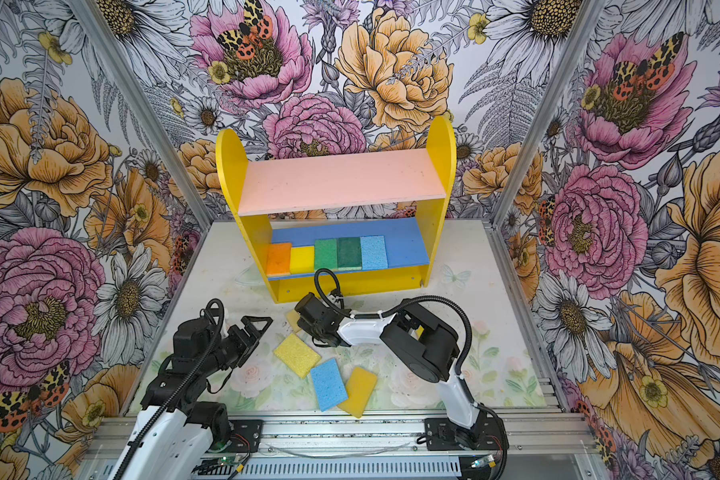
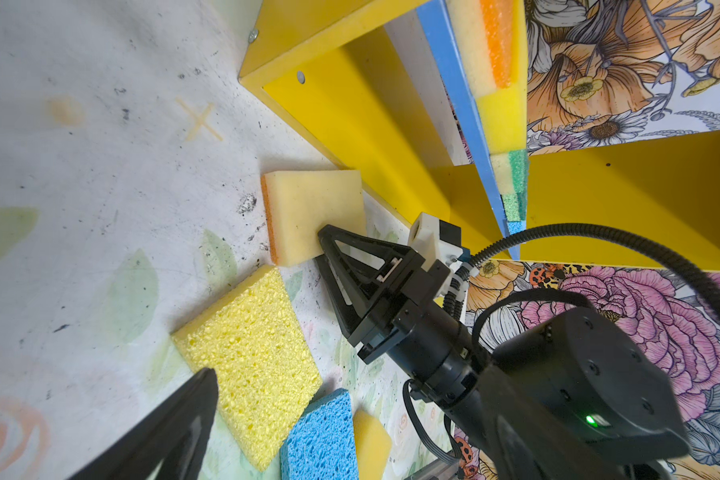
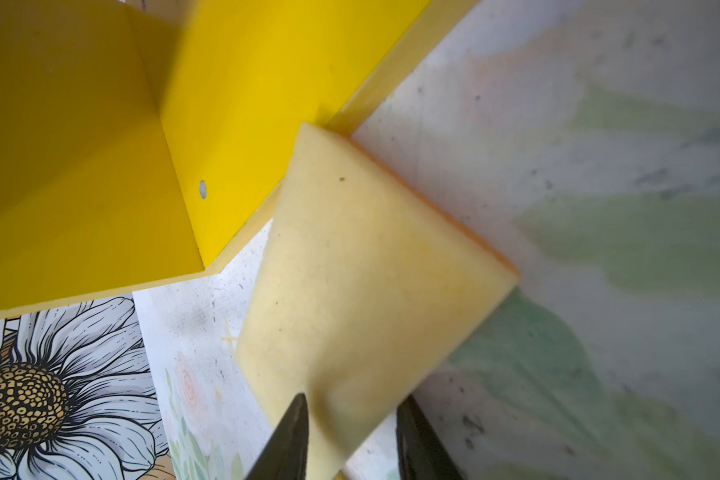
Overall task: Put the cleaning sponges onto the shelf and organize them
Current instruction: 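Grasp the pale yellow foam sponge with the right gripper, then lift the pale yellow sponge upright and bring it toward the left gripper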
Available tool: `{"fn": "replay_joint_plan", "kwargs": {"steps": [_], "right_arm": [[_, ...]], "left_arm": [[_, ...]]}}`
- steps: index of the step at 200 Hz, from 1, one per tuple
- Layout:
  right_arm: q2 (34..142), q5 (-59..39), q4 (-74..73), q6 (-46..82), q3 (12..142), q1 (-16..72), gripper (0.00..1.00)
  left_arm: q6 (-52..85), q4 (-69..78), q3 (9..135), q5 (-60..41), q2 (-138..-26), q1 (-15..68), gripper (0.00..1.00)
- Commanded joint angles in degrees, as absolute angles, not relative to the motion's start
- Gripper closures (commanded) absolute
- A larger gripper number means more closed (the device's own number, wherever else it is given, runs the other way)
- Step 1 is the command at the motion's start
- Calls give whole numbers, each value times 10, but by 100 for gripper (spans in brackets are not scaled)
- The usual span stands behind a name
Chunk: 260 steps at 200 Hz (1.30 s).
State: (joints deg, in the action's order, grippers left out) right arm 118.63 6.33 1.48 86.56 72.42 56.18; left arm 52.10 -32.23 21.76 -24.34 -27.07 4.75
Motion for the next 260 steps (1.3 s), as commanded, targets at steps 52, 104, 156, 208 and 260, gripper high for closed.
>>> {"fn": "replay_joint_plan", "kwargs": {"steps": [52, 104, 156, 208, 260], "right_arm": [[1214, 85, 70, 869, 734, 554, 87], [1172, 97, 71, 864, 702, 552, 100], [1086, 86, 81, 810, 650, 537, 100], [994, 24, 115, 729, 581, 512, 100], [935, -60, 146, 606, 541, 480, 100]], "left_arm": [[509, -328, 240, -227, -264, 58, 1], [508, -328, 241, -229, -264, 60, 1], [506, -313, 237, -257, -267, 64, 1], [504, -292, 230, -272, -280, 70, 1], [491, -259, 228, -277, -326, 106, 1]]}}
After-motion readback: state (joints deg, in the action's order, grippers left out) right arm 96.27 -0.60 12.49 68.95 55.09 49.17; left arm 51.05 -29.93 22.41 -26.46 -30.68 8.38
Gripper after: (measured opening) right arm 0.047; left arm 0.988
